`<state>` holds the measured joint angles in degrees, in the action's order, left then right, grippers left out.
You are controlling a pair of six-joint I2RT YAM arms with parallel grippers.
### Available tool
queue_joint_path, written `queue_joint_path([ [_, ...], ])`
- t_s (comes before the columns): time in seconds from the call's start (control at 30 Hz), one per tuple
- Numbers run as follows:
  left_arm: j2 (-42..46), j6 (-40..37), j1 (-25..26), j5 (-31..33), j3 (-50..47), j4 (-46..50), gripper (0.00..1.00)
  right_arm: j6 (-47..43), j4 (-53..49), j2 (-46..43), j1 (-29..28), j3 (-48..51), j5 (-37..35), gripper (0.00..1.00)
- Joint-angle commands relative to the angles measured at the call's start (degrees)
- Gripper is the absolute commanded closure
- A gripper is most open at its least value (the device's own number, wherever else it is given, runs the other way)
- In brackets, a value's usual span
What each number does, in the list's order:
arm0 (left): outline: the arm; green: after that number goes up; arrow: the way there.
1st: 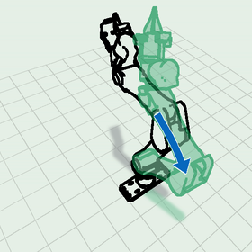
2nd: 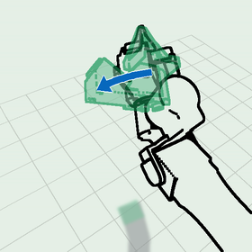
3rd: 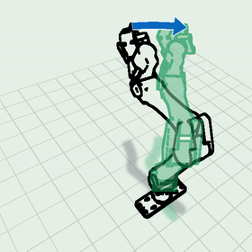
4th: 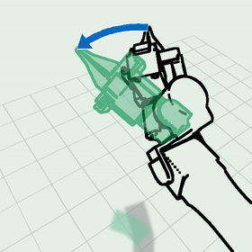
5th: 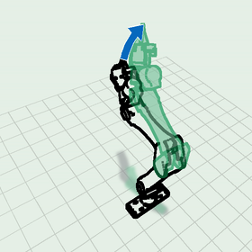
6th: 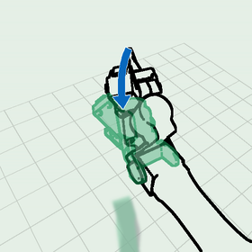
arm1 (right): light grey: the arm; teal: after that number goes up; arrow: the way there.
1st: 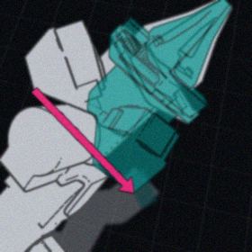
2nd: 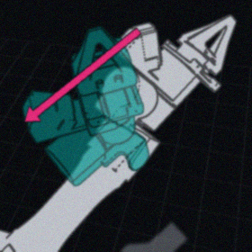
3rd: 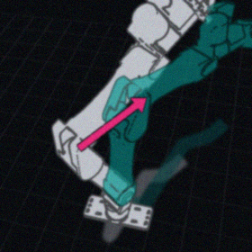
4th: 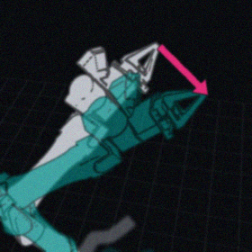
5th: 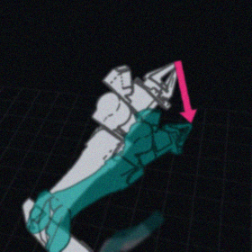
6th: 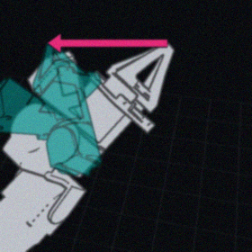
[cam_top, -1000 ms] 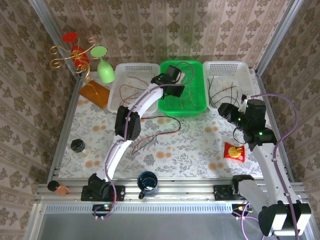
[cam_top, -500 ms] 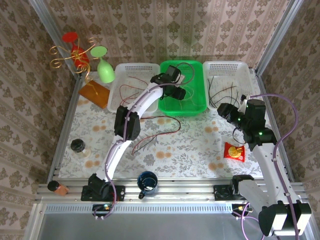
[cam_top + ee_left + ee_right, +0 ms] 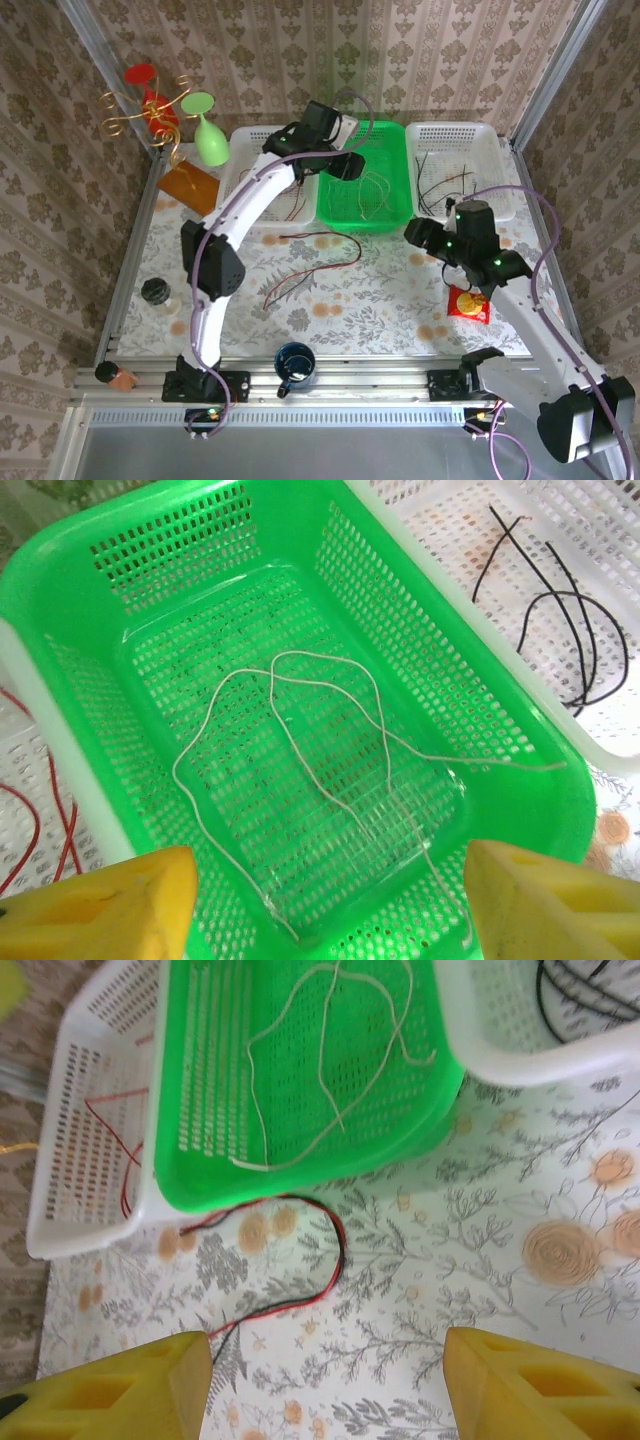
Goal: Untangle the cables
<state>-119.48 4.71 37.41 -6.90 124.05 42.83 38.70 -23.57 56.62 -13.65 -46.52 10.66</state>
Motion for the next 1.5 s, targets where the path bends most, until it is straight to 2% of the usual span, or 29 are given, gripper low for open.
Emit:
queue_joint_path([
  [0.0,6.78,0.20,-0.78,-0.82,-10.32,-4.37,0.29,2.36,-0.58,2.39,-3.93,-0.18,-4.65,0.36],
  [0.13,17.73,2.84,-1.74,-0.99,-26.65,-11.65,0.29,3.27,0.62,6.26,-9.37,-1.39,-6.99,0.36],
  [0.23,24.80,4.95,-3.25,-1.49,-36.79,-14.42,0.29,1.80,1.76,9.12,-11.04,-2.97,-7.62,0.41],
  [0.37,32.57,7.25,-5.60,-2.14,-46.42,-15.96,0.29,-1.98,0.73,14.73,-11.20,-8.23,-6.92,0.45],
  [0.53,40.82,8.36,-7.29,-2.40,-54.86,-16.64,0.28,-8.90,-3.66,25.82,-11.23,-18.13,-5.07,0.56],
  [0.67,44.83,8.31,-9.47,-3.09,-58.47,-14.43,0.28,-14.49,-12.77,35.48,-11.24,-29.15,-6.26,0.56],
  [0.9,50.67,8.83,-10.86,-2.04,-63.86,-13.69,0.28,-19.58,-18.76,44.48,-11.31,-38.74,-10.62,0.57],
  [1.13,52.40,9.50,-10.90,-1.92,-65.93,-12.83,0.28,-21.52,-20.16,48.75,-11.27,-42.54,-10.66,0.63],
  [1.2,52.64,10.03,-12.37,-1.97,-66.24,-13.28,0.28,-21.87,-20.28,49.59,-11.32,-43.09,-10.41,0.64],
  [1.47,52.49,10.62,-12.40,-1.85,-65.71,-13.47,0.29,-22.69,-19.67,51.95,-11.31,-44.78,-10.06,0.78],
])
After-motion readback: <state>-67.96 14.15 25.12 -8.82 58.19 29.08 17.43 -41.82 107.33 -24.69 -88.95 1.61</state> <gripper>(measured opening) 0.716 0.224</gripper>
